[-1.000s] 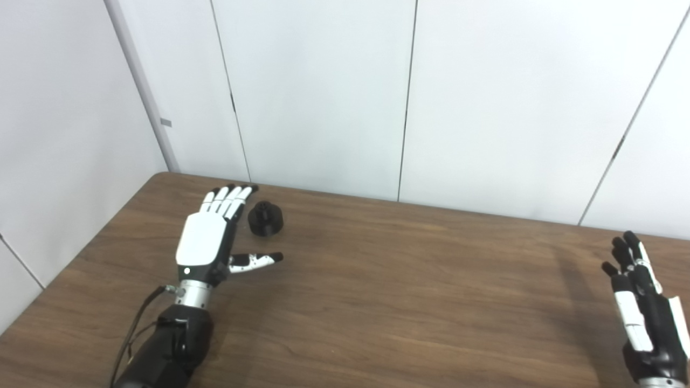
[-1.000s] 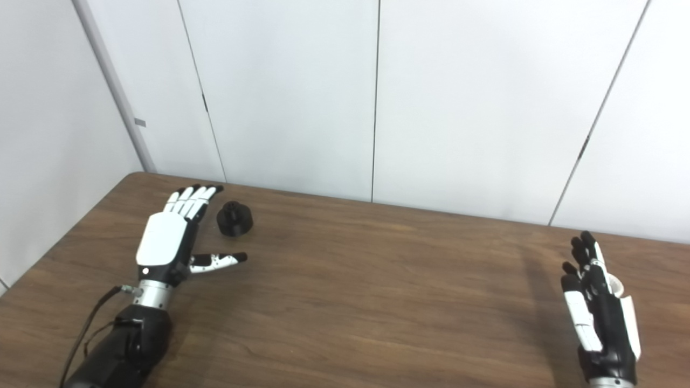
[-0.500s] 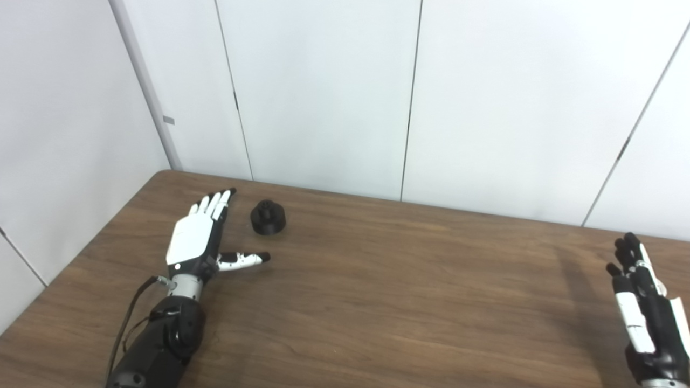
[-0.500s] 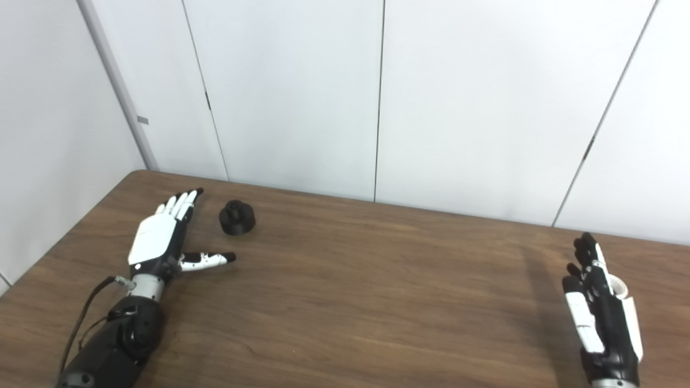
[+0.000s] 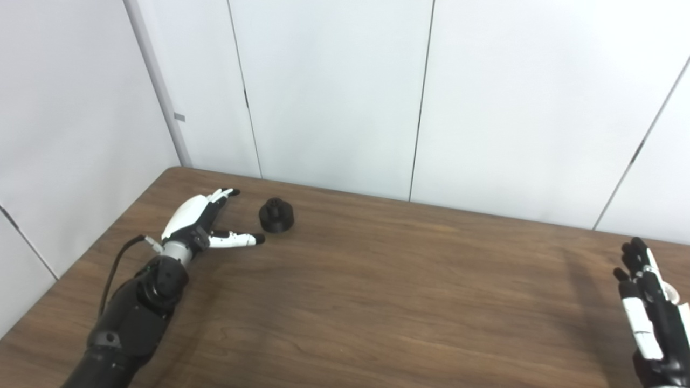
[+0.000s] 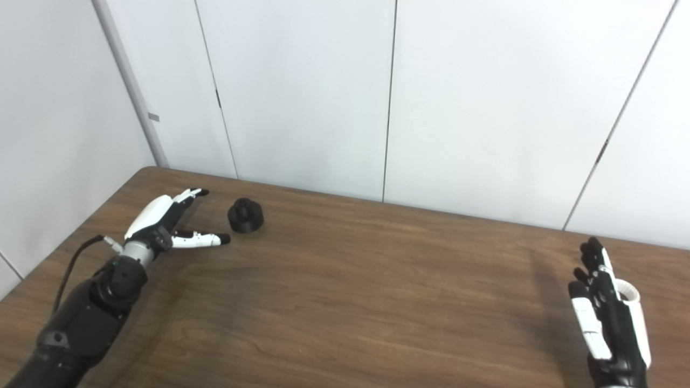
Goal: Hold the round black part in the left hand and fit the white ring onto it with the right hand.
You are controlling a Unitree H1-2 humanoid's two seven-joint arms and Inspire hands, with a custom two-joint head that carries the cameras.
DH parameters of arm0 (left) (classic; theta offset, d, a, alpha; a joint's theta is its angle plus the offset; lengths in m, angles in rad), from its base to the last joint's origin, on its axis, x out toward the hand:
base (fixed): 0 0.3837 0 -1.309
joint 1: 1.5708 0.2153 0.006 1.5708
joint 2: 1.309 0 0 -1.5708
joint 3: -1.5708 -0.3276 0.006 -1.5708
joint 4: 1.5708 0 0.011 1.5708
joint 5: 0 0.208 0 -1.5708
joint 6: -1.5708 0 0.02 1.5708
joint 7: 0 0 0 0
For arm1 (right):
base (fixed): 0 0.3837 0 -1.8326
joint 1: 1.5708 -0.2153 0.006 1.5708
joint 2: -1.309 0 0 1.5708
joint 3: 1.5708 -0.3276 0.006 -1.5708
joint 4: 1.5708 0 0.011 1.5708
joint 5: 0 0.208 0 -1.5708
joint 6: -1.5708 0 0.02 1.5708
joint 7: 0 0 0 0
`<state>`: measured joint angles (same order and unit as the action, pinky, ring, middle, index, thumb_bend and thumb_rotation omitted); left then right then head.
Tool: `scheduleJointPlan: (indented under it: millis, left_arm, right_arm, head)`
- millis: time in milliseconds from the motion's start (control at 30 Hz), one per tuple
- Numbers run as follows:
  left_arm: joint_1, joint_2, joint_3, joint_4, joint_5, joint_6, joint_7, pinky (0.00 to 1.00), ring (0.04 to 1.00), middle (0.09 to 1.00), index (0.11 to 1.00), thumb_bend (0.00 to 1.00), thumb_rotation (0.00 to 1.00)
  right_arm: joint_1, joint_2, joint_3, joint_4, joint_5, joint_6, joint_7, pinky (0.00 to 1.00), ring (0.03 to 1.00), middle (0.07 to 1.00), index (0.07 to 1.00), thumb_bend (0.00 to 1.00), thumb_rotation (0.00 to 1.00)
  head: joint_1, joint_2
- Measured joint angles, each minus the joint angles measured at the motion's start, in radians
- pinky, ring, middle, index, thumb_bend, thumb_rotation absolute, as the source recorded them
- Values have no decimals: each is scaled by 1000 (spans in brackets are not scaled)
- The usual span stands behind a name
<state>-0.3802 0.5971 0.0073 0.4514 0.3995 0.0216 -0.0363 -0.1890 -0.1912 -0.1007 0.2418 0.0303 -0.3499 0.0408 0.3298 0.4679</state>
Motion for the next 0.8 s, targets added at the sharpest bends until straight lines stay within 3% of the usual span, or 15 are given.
scheduleJointPlan:
  millis: [333,467,600,800]
  left_arm:
    - [-8,18,-7,0,-21,24,-81,970,1000,984,908,1000,484]
    - [-22,23,-17,11,-11,4,-80,962,987,975,893,1000,430]
    - [-24,22,-27,41,1,-43,-45,985,984,967,877,1000,373]
    - [-53,12,-39,146,7,-112,31,1000,1000,965,861,1000,372]
  right_arm:
    - [10,-1,0,-23,2,8,3,950,988,967,970,435,807]
    - [11,-1,-1,-27,2,22,2,931,983,965,971,481,813]
    - [11,0,-1,-28,1,24,2,930,980,961,967,474,823]
    - [14,-1,-2,-30,1,22,2,921,979,963,965,480,809]
  head:
    - [-3,18]
    - [-8,20]
    - [-9,18]
    - [-12,28]
